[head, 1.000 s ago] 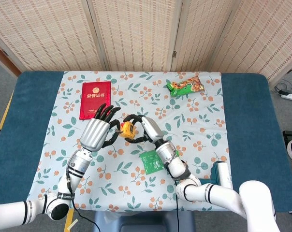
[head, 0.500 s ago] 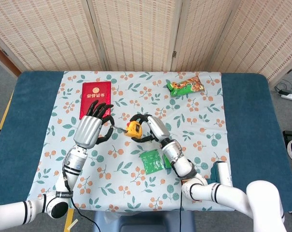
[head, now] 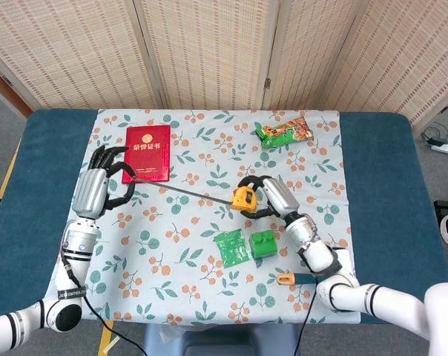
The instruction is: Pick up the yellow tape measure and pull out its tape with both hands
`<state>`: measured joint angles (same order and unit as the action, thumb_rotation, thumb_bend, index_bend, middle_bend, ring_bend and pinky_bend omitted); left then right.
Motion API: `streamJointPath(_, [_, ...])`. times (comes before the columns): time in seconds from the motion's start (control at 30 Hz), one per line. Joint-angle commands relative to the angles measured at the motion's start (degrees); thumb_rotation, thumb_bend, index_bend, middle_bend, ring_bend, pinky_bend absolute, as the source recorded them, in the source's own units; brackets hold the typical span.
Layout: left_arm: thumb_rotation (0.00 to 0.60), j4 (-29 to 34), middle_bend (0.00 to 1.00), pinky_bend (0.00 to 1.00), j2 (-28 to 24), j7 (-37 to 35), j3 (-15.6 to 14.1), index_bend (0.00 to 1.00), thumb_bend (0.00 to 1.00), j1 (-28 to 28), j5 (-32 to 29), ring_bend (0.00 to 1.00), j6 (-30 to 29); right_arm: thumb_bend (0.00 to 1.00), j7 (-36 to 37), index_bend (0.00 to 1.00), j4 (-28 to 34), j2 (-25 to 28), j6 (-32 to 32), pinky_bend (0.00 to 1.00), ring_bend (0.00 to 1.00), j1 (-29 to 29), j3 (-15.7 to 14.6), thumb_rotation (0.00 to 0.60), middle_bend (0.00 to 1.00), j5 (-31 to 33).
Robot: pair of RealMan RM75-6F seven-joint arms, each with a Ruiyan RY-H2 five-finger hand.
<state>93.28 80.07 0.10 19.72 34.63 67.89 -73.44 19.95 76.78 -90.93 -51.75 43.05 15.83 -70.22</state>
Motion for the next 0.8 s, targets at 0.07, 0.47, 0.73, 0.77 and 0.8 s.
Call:
streamJointPath(0.07, [0.6,-1.2,0.21,0.04,-2.58,-4.46,0.63,0.54,0.58,-2.08,-1.09,0.15,0.81,0.42,1.11,0.58,1.85,4.17,-0.44,0.21,0.44,-2.98,-2.2,0.6,0.5,-1.18])
streamJointPath(0.47, [0.6,-4.11,0.21,0.04,-5.68,-10.73,0.61,0.53,0.58,-4.0,-2.31,0.15,3.86,0.42,4.94,0.58,1.5,10.75,-3.39,0.21,0.44,-9.11,-6.99,0.6,0.5,-5.43])
streamJointPath(0.73, [0.6,-5.32,0.21,0.04,-6.16,-12.5,0.72,0.53,0.58,-4.3,-2.48,0.14,4.77,0.42,7.11,0.58,0.36,12.95,-3.93,0.21,0.44,-11.07,-8.17,0.6,0.5,-6.65])
streamJointPath(0.77, [0.6,-5.36,0.21,0.04,-6.13,-12.55,0.75,0.53,0.58,-4.3,-2.5,0.14,4.79,0.42,7.2,0.58,0.42,13.09,-3.89,0.21,0.44,-11.13,-8.18,0.6,0.5,-6.71])
streamJointPath(0.8, [0.6,-5.4,0.21,0.03,-6.12,-12.56,0.79,0.53,0.58,-4.29,-2.53,0.14,4.8,0.42,7.26,0.58,0.47,13.19,-3.86,0.21,0.44,-11.18,-8.18,0.6,0.5,-6.75])
